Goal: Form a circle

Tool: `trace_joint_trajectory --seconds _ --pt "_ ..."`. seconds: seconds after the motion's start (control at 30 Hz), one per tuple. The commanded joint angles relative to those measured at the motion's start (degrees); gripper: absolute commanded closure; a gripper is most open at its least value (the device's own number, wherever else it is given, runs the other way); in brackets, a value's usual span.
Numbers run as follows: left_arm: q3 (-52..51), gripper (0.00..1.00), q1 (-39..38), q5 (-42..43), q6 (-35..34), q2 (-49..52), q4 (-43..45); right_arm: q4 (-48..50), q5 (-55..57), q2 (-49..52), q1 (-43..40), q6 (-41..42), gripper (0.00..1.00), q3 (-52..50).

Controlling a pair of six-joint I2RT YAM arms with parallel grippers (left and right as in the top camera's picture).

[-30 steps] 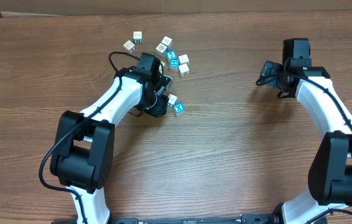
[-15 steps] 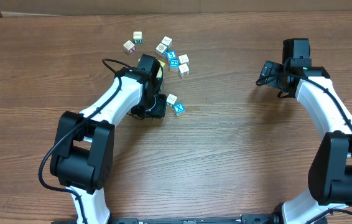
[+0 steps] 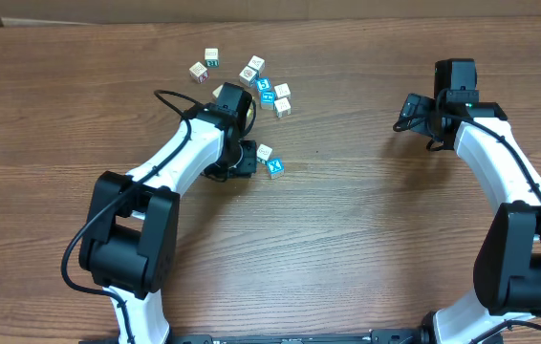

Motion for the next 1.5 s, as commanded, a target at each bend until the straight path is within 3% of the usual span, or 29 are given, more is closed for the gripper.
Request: trace_joint_trajectory --seconds 0.0,0.53,0.8,1.47 --pt "-0.4 0.73 -1.5 -1.7 1.6 0.0 0.9 0.3 0.4 -0.7 -0.2 0.0 0.00 0.5" --pt "-0.4 0.71 -3.0 -5.8 1.7 0.0 0.7 0.3 0.4 -0.7 -0.2 0.0 0.00 0.5" --pt "-0.4 0.64 -3.1 -6.3 1.8 0.0 0.7 0.3 0.4 -0.7 -0.2 0.0 0.00 0.5" --pt "-0.4 0.72 -3.2 -3.1 3.3 0.0 1.4 0.3 0.4 -0.7 -0.2 0.0 0.00 0.5"
